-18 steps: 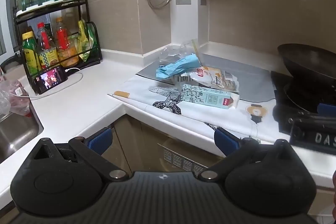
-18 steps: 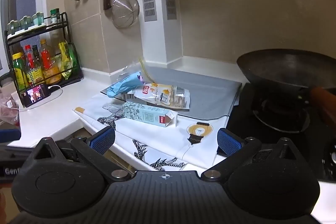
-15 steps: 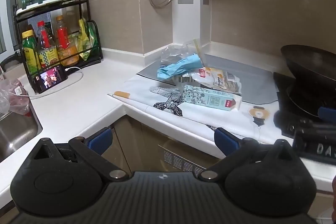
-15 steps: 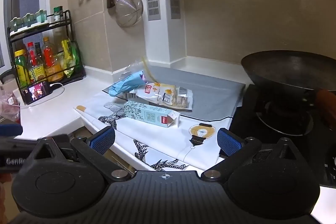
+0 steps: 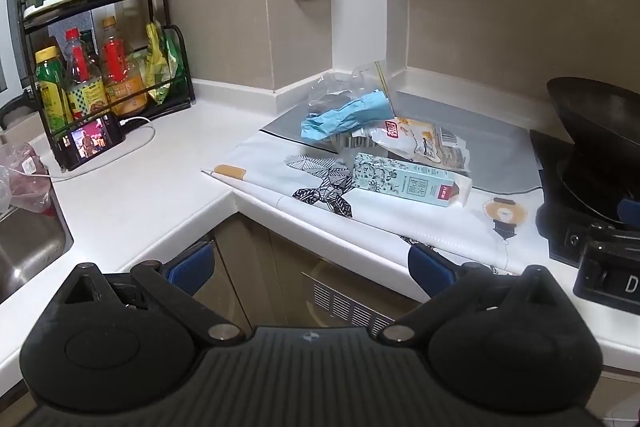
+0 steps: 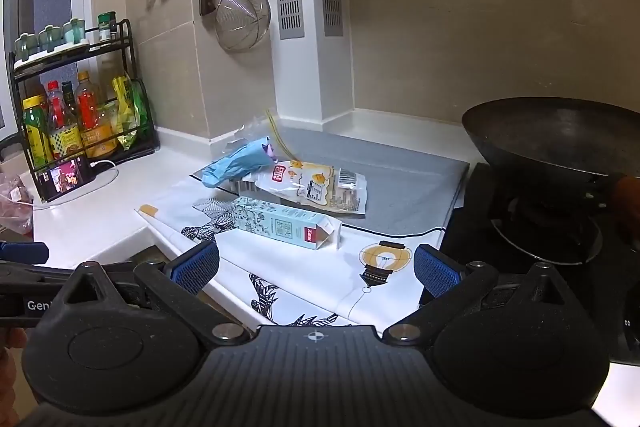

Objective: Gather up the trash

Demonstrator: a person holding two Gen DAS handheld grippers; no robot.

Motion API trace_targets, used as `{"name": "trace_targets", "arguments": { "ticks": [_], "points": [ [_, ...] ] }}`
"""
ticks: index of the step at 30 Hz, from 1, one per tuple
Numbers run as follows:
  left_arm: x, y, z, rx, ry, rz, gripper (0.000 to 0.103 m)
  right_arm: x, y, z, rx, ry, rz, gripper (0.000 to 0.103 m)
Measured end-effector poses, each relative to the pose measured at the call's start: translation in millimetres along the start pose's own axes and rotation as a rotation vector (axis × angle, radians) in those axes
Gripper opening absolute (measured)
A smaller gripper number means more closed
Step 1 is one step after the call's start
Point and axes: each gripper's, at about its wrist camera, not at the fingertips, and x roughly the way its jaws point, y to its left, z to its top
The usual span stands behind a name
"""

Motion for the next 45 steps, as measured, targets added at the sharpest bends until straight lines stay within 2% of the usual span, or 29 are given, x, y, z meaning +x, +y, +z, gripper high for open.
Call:
{"name": "trace_targets", "arguments": {
  "ticks": [45],
  "points": [
    [3.7,5.1,-2.7,0.000,-0.003,-0.005,0.103,5.7,2.2,-0.7,-0.016,-0.015,-0.007,0.103]
  ]
}}
